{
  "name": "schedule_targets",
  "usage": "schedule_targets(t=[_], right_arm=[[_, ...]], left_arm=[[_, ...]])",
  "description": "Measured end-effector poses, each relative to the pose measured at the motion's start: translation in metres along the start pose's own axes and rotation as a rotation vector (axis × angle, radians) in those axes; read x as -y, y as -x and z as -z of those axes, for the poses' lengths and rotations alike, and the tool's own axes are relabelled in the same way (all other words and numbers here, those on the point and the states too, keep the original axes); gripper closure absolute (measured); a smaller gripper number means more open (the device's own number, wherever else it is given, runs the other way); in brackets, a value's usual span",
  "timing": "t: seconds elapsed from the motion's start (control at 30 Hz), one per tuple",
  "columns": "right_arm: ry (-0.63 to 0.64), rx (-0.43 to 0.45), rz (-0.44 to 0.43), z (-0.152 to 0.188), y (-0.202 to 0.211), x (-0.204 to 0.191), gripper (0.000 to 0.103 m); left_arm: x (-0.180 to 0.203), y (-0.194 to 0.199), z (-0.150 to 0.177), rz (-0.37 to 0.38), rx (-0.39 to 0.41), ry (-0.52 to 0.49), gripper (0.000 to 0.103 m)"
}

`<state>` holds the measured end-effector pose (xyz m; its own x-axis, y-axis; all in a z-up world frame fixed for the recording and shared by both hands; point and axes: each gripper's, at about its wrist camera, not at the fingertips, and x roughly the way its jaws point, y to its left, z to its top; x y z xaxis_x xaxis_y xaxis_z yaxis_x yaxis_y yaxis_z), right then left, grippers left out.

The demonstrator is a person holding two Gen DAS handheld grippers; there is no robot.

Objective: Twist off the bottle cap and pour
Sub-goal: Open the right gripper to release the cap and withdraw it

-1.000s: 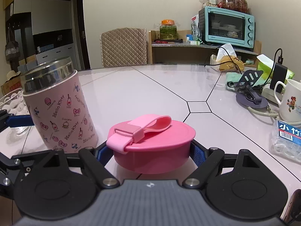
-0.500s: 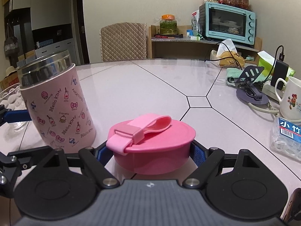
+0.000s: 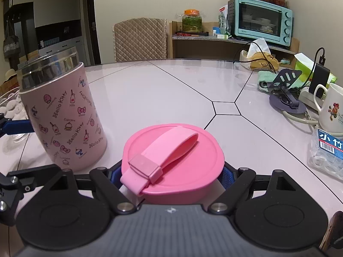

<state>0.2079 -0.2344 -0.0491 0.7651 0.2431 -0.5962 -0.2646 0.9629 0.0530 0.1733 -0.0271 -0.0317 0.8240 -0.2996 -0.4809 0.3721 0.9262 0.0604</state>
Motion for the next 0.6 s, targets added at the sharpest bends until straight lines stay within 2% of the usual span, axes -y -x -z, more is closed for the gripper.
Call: schedule_targets(t=[0.37, 0.47, 0.6], right_arm=[[0.026, -0.022, 0.013, 0.0002, -0.0011, -0.0026, 0.017], [0.03, -0.024, 0.018, -0.0004, -0.0009, -0.0032, 0.009], [0.041, -0.033, 0.018, -0.0001, -0.0015, -0.0054, 0.008]], left_arm=[[0.0008, -0.002, -0.001, -0.005, -0.005, 0.0, 0.0], [0.001, -0.0025, -0.0015, -0.004, -0.007, 0.001, 0.0], [0.0014, -0.004, -0.0023, -0.003, -0.011, 0.0, 0.0]])
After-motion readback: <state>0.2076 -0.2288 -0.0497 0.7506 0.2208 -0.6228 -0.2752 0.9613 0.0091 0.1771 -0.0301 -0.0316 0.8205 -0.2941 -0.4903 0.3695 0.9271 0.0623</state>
